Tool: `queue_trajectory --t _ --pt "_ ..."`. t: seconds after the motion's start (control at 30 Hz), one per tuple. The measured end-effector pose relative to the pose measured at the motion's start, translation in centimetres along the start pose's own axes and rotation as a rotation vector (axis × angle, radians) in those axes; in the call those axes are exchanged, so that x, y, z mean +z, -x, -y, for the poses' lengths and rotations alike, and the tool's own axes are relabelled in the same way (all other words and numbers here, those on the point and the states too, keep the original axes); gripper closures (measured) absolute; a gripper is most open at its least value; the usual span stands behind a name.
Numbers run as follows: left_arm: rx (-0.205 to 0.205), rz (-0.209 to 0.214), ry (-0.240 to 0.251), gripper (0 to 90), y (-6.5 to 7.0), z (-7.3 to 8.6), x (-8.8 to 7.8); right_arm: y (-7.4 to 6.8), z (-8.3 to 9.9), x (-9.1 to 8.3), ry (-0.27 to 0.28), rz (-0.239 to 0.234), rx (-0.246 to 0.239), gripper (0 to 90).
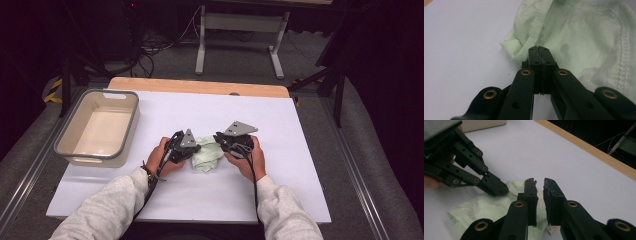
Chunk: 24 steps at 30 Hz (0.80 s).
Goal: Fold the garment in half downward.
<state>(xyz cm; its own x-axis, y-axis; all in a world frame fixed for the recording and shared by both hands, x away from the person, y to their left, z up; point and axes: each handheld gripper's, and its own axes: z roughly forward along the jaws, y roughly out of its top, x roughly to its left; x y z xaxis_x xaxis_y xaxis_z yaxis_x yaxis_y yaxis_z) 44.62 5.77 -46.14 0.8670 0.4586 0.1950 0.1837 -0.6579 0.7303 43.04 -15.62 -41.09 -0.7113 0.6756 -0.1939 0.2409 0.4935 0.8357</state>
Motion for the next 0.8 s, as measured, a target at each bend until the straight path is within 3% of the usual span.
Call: queue_trajectory --t 0.1,0.23,0.3,0.4,0.47,0.53,0.57,0.7,0.8 --pt "-0.008 0.003 0.005 90.0 -0.1 0.1 -0.1 -0.5 0.0 1.6 -0.057 0.006 -0.04 85.1" --pt "-0.014 0.011 0.012 90.0 -0.3 0.3 -0.5 0.2 1.5 3.0 -0.149 -0.003 0.005 90.0" --pt "-0.017 0.02 0.02 89.9 -0.5 0.4 -0.8 0.7 2.1 2.8 -0.153 -0.008 0.029 90.0" --pt "-0.043 0.04 0.063 87.0 -1.0 0.8 -1.5 0.8 2.8 2.7 -0.152 0.008 0.016 90.0" --pt "-0.097 0.035 0.108 81.5 -1.7 0.9 -1.9 0.9 3.2 2.7 -0.144 0.005 0.026 90.0" --pt "-0.119 0.034 0.125 78.1 -2.2 0.9 -1.9 1.0 3.4 2.8 -0.134 0.0 0.037 90.0" --pt "-0.13 0.024 0.126 78.1 -2.4 0.8 -1.8 1.0 3.4 2.8 -0.134 0.0 0.037 90.0" --pt "-0.165 -0.002 0.124 63.1 -3.3 -0.1 -0.9 0.7 3.4 2.9 -0.134 0.007 0.018 90.0" --pt "-0.168 0.031 0.104 58.3 -3.7 -0.7 0.2 0.6 3.5 2.8 -0.131 0.007 -0.002 90.0"
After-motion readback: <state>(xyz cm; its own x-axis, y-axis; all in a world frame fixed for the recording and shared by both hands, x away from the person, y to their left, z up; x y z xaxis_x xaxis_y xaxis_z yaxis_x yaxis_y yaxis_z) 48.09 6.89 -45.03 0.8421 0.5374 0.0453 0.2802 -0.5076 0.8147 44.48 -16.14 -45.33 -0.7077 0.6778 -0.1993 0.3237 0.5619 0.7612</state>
